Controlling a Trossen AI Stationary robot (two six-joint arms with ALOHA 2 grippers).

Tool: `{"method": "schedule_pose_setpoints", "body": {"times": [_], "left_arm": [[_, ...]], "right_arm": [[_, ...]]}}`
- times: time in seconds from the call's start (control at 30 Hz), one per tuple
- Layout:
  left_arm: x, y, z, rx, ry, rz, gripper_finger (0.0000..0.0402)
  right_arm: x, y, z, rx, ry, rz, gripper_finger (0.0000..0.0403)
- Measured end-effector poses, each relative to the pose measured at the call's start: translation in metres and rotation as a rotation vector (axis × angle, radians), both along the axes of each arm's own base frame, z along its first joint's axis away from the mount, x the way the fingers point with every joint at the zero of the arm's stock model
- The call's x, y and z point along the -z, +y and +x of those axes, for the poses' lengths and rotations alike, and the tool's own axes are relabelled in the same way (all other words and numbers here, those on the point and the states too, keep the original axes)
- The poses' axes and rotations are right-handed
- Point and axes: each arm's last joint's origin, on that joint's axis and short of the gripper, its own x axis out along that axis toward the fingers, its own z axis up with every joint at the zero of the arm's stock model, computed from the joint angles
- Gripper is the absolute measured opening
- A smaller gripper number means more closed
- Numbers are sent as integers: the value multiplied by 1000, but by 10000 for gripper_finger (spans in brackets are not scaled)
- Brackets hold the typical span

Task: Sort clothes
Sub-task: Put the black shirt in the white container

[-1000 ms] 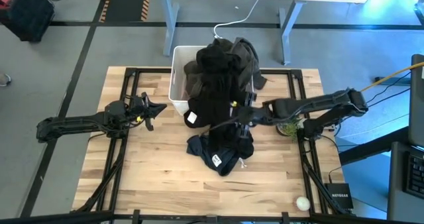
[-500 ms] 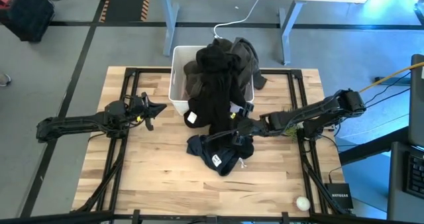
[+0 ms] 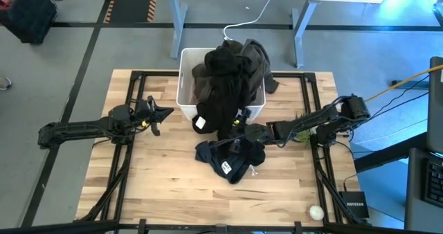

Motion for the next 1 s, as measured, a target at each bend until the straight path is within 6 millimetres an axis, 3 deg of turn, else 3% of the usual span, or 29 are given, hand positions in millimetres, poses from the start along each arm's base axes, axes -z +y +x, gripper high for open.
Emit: {"method": "schedule_pose_setpoints", "body": {"times": [0.17, 0.4, 0.63, 0.73, 0.87, 1.0], "left_arm": [[0, 0, 0, 0, 3, 1, 1], [-3, 0, 0, 2, -41, -9, 1], [-3, 0, 0, 2, -41, -7, 1], [-3, 0, 0, 2, -40, -5, 1], [-3, 0, 0, 2, -39, -4, 1], [-3, 0, 0, 1, -34, 10, 1]], "right_arm": [[-27, 3, 13, -28, -170, 0, 232], [-87, -3, 33, 9, -321, -226, 232], [-175, -52, 45, 196, -406, -411, 232], [-202, -81, 43, 271, -387, -416, 232], [-221, -110, 37, 342, -299, -399, 232], [-226, -123, 30, 421, -184, -360, 232]]}}
